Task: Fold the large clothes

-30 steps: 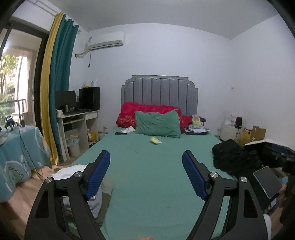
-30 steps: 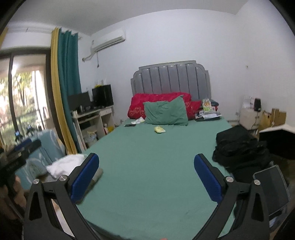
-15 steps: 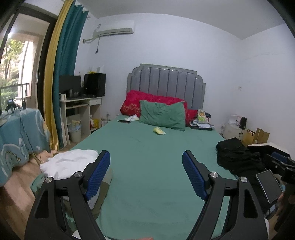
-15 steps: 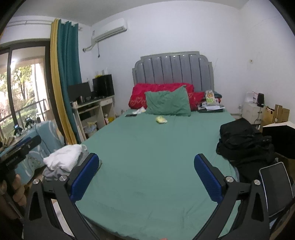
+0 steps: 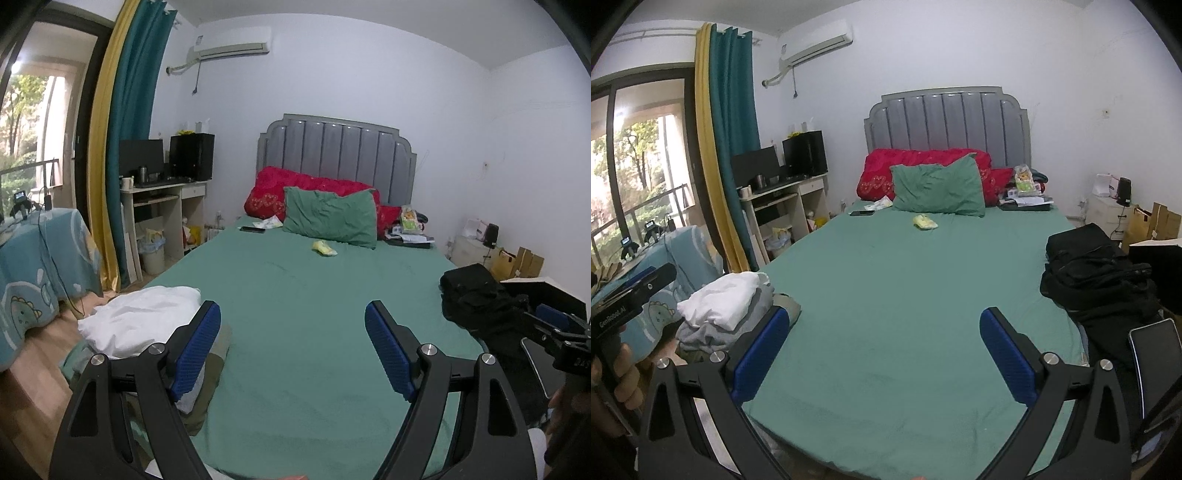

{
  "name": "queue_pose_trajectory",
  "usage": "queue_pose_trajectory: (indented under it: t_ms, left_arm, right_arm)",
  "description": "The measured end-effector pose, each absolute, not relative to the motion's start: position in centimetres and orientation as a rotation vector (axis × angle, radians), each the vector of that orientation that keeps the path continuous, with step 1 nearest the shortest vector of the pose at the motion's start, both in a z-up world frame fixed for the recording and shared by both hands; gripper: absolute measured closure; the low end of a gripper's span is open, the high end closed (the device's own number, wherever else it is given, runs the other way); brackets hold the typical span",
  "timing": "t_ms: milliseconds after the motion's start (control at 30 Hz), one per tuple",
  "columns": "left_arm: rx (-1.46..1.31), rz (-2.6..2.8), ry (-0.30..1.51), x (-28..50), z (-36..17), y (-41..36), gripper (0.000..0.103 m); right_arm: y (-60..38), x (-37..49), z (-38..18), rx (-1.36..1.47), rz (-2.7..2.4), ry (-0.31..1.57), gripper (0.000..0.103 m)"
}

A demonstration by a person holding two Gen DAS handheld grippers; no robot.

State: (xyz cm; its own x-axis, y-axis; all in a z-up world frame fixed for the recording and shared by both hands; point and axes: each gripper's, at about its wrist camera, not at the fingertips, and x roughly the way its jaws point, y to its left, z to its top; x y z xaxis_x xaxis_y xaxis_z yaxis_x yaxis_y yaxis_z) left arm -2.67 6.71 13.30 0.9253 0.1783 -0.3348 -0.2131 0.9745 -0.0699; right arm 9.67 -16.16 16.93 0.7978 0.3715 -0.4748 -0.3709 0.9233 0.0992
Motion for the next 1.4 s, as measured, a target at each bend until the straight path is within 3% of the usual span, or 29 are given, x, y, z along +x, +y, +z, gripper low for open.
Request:
queue_pose_trajectory:
  t_ms: [1400]
  left_arm:
    - [-0.086, 0.198, 0.314, -3.02, 13.28, 6.18, 0.02]
  right_arm:
    - [-15.72, 9.56, 16.98, -0.009, 0.397, 0.518, 0.001]
